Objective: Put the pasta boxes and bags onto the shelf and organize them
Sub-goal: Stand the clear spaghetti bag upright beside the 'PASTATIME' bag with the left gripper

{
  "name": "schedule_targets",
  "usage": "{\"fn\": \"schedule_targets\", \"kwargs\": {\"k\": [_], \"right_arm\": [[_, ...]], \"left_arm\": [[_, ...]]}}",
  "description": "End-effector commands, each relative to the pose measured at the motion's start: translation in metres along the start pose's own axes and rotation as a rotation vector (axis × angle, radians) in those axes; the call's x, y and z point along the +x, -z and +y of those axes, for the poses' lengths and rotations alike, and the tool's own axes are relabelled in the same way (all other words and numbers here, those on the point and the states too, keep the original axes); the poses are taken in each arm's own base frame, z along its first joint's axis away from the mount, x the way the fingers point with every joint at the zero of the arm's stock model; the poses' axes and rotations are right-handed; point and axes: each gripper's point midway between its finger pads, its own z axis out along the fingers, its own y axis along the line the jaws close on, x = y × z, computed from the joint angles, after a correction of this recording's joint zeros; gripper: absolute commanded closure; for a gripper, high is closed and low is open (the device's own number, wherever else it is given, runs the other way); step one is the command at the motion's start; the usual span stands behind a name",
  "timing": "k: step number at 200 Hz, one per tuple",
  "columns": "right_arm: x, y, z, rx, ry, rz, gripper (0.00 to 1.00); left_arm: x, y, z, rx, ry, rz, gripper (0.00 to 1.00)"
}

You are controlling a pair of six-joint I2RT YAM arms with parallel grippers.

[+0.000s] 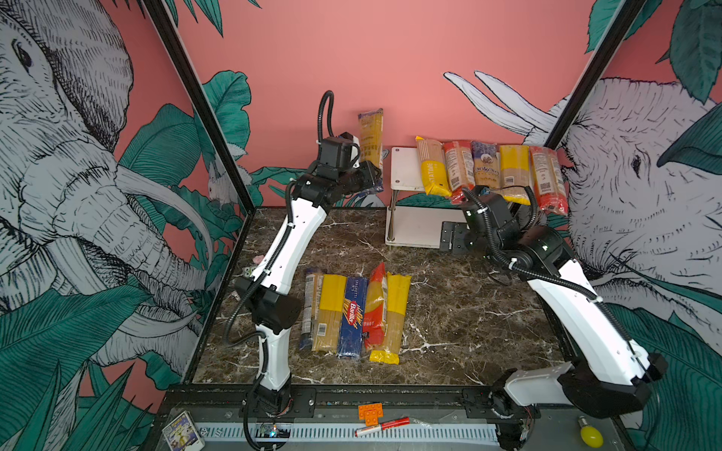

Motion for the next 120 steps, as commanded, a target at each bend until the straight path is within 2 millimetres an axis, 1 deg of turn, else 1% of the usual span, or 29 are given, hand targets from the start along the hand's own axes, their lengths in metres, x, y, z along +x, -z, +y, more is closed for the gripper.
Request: {"fn": "schedule_targets", "kwargs": {"k": [1, 20, 35, 60, 81, 120], "right_arm": [[0.004, 0.005, -0.012, 0.005, 0.027, 0.007, 0.01], [0.007, 0.002, -0.015, 0.003, 0.021, 0.008, 0.01], [0.010, -0.001, -0.015, -0.005, 0.015, 0.011, 0.01], [0.015, -0.010, -0.015, -0.010, 0.010, 0.033, 0.01], [0.014, -0.014, -0.015, -0.013, 0.009, 0.038, 0.01], [0.010, -0.017, -0.016, -0.017, 0.010, 0.046, 0.01]], "left_arm": [[-0.057, 0.037, -0.057, 0.145, -0.037, -0.210, 1.00], [-0.056, 0.024, -0.062, 0.180, -0.013, -0.212, 1.00], [-0.056, 0.019, -0.070, 0.211, -0.006, -0.216, 1.00], [-0.054, 0.018, -0.083, 0.243, -0.012, -0.226, 1.00], [-0.050, 0.016, -0.092, 0.271, -0.005, -0.221, 1.00], [-0.052, 0.024, -0.109, 0.318, -0.014, -0.238, 1.00]]}}
